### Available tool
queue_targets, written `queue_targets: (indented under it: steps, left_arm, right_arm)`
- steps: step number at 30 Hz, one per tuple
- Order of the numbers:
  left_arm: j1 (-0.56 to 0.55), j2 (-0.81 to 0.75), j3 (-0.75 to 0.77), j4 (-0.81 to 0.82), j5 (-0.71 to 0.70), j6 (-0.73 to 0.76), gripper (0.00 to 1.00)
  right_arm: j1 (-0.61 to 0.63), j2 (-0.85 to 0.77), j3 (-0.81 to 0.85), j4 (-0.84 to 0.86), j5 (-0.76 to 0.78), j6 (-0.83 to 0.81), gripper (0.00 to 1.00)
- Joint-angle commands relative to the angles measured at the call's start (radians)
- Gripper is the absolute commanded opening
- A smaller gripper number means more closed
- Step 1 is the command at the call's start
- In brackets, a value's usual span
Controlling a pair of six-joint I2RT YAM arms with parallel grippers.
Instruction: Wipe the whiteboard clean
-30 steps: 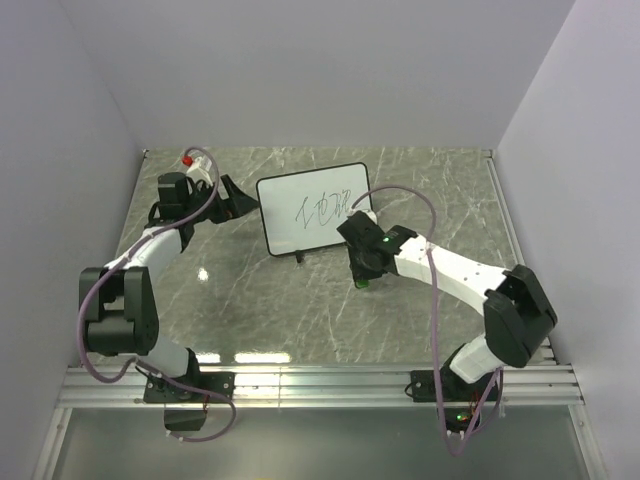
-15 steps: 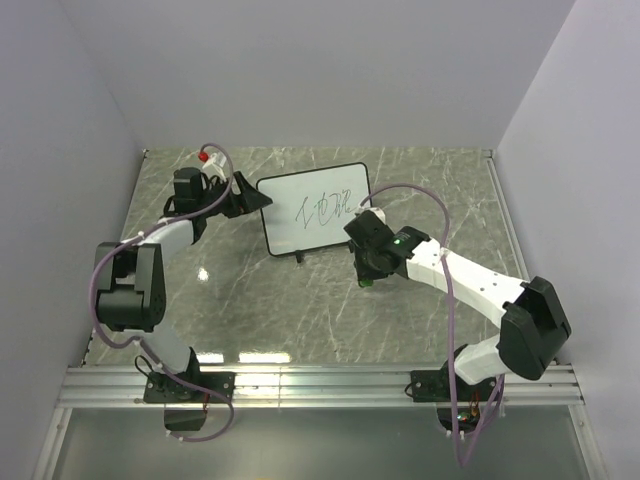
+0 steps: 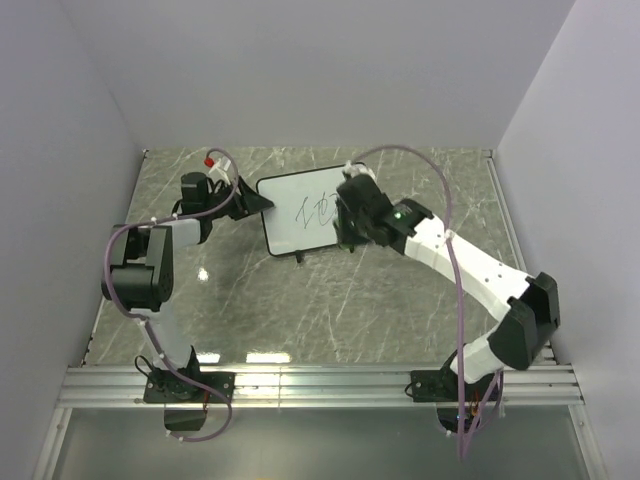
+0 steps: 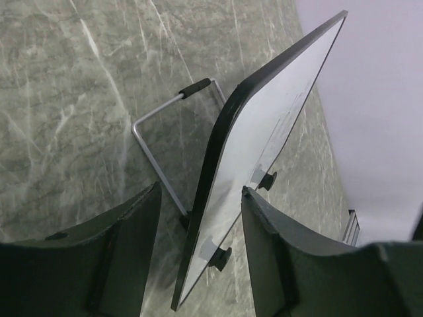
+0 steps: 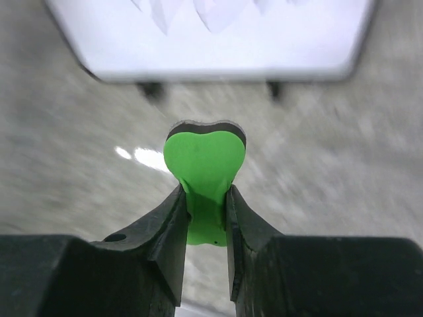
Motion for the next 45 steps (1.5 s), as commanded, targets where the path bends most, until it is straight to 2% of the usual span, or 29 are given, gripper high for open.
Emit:
queue_targets:
  steps: [1,4,7,11,12,17,19,33,34,36,43,45]
  left_arm:
    - [-0.007,0.022,0.009,0.143,0.053,-0.043,0.57]
    - [-0.012,0.044,-0.001,0.185,0.066,-0.057,0.55]
    - [-0.012,0.061,-0.010,0.225,0.083,-0.074,0.47]
    - [-0.015,0.069,-0.010,0.245,0.088,-0.088,0.41]
    - [-0.016,0.070,-0.005,0.239,0.088,-0.085,0.31]
    - [-0.024,0.069,0.002,0.197,0.080,-0.056,0.24]
    - [-0.027,0.072,0.010,0.184,0.077,-0.042,0.17]
    - [-0.046,0.065,0.038,0.038,0.034,0.076,0.11]
    - [-0.044,0.067,0.039,0.027,0.037,0.079,0.06]
    - [-0.046,0.067,0.042,0.010,0.033,0.096,0.04]
    - [-0.046,0.075,0.061,-0.014,0.037,0.115,0.02]
    - [-0.046,0.078,0.065,-0.011,0.039,0.109,0.02]
  right_arm:
    - [-0.009,0.106,0.192,0.085,-0.022,-0.011,0.00]
    - [-0.009,0.233,0.344,0.087,-0.057,-0.009,0.00]
    - [-0.010,0.344,0.469,0.087,-0.063,-0.012,0.00]
    - [-0.012,0.485,0.588,0.064,0.021,0.011,0.00]
    - [-0.012,0.509,0.636,0.053,0.035,0.014,0.00]
    - [-0.007,0.638,0.781,0.005,0.173,0.055,0.00]
    - [-0.007,0.642,0.755,0.042,0.193,0.072,0.00]
    - [0.026,0.730,0.554,0.271,0.181,0.218,0.00]
    - [0.028,0.740,0.553,0.275,0.175,0.245,0.00]
    - [0.033,0.753,0.521,0.297,0.172,0.267,0.00]
    - [0.036,0.682,0.315,0.420,0.207,0.302,0.00]
    - [0.034,0.657,0.283,0.400,0.214,0.324,0.00]
